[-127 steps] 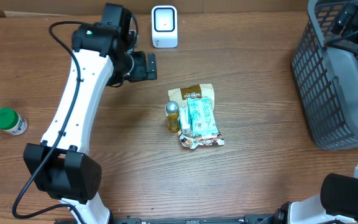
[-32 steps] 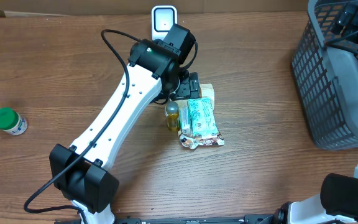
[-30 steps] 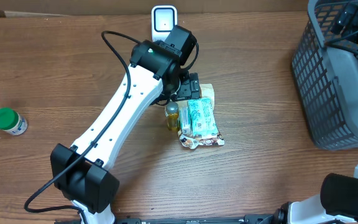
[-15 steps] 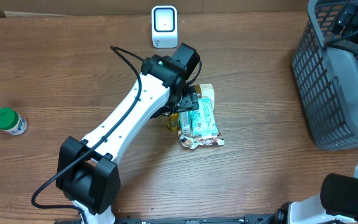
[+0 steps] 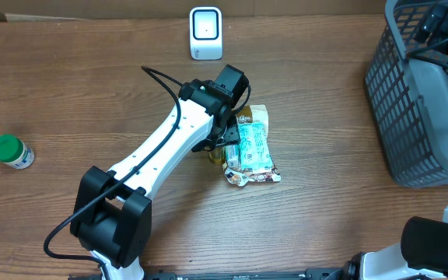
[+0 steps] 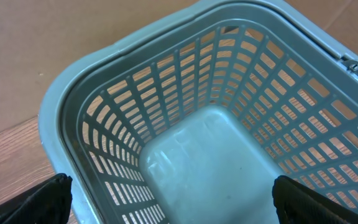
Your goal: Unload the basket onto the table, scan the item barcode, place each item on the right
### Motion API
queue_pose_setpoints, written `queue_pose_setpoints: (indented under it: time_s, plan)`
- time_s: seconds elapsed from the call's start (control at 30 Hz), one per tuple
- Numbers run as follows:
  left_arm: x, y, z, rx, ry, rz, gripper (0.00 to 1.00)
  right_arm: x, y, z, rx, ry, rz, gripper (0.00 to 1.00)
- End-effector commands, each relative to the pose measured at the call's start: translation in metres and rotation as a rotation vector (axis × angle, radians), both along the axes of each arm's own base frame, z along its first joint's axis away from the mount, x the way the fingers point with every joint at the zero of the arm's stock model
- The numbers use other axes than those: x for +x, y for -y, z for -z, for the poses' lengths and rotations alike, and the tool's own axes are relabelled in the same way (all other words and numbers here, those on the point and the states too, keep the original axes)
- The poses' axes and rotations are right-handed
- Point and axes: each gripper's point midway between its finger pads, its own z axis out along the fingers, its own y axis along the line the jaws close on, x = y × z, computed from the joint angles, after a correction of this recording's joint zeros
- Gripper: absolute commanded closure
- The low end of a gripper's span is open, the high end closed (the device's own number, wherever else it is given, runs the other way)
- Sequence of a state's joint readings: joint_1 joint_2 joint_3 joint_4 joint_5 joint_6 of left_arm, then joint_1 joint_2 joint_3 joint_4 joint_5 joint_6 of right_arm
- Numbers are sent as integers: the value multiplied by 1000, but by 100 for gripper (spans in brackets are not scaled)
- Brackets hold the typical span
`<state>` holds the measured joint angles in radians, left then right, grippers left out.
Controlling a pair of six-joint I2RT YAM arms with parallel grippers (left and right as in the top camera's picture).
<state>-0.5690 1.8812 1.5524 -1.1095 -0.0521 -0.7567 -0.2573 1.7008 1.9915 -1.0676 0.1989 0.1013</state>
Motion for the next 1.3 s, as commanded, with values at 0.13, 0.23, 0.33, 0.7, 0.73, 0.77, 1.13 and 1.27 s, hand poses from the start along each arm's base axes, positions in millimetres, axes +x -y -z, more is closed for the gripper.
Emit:
queue_pose_setpoints:
  time_s: [0.13,0.23,0.33,0.7,0.73,0.77,1.13,1.27]
  plan:
    - [11,-16,-2,110,62,51,40,-2,1,-12,-12,30,10,0]
    - [14,-14,-6,108,71,84,46,-2,1,-12,-12,30,10,0]
    - [15,-13,-7,103,74,83,48,-2,1,-12,-12,30,10,0]
    - [26,-34,-15,205,109,166,52,-2,1,-12,-12,30,10,0]
    - [28,-40,-17,231,114,161,51,-2,1,-12,-12,30,10,0]
    - [30,-47,-20,254,117,151,51,-2,1,-12,-12,30,10,0]
    - [36,-91,-29,336,87,70,50,-2,1,-12,-11,30,10,0]
    - [34,-94,-28,330,71,65,45,-2,1,-12,-12,30,10,0]
